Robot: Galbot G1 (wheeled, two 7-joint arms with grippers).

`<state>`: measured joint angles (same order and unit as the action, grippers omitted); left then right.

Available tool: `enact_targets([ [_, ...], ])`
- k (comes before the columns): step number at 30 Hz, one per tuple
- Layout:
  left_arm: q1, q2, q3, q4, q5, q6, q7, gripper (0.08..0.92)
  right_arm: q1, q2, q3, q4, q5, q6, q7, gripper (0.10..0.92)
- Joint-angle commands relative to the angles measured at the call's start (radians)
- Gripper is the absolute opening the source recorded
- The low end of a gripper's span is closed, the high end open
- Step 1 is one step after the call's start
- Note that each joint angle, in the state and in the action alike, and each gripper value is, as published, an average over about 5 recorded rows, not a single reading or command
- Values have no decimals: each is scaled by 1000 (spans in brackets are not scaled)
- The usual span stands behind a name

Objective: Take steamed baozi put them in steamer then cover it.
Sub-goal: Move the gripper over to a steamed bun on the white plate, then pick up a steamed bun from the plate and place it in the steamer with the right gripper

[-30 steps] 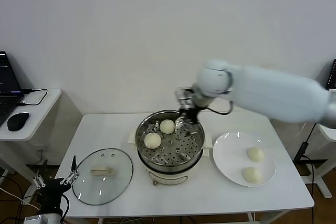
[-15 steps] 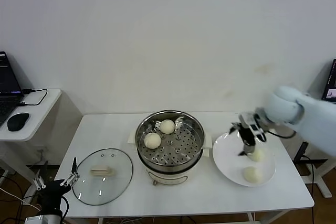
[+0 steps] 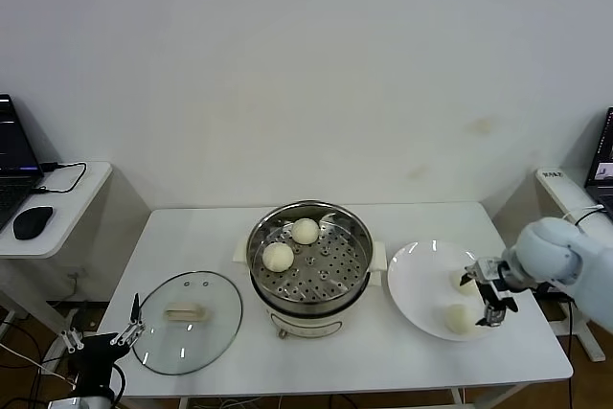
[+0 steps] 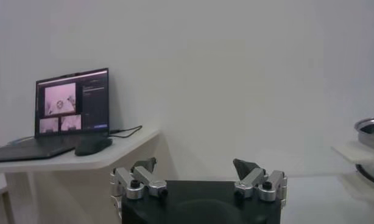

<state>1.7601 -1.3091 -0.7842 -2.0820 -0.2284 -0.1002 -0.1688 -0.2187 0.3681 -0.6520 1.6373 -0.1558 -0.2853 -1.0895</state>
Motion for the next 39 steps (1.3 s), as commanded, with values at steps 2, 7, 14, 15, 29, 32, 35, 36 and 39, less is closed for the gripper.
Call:
enact_targets([
  [2,1,0,-9,-1,-1,-1,0,823,-125,45,75,-53,-62,7,33,823],
  [7,-4,-4,-11,-6,-1,1,0,823,-119,81,65,-82,-71,2,47,823],
  [14,-9,-6,-11,-4,-1,2,0,823,-106,113,52,-121,-68,-4,53,823],
  [15,-9,-6,-11,-3,-1,2,0,823,-105,116,51,-126,-66,-5,52,823],
  [29,-10,-8,-12,-4,-3,4,-1,823,-76,135,28,-150,-39,-15,33,671],
  [32,-10,-8,-14,-4,-5,4,-1,823,-49,133,19,-148,-25,-17,25,632],
  [35,-11,-7,-16,-5,-6,4,-1,823,-8,127,9,-145,-6,-18,14,602],
  [36,-11,-7,-17,-6,-6,4,-1,823,15,124,2,-144,5,-19,10,597],
  [39,-13,-5,-18,-8,-9,4,-1,823,97,113,-33,-138,41,-25,1,588],
])
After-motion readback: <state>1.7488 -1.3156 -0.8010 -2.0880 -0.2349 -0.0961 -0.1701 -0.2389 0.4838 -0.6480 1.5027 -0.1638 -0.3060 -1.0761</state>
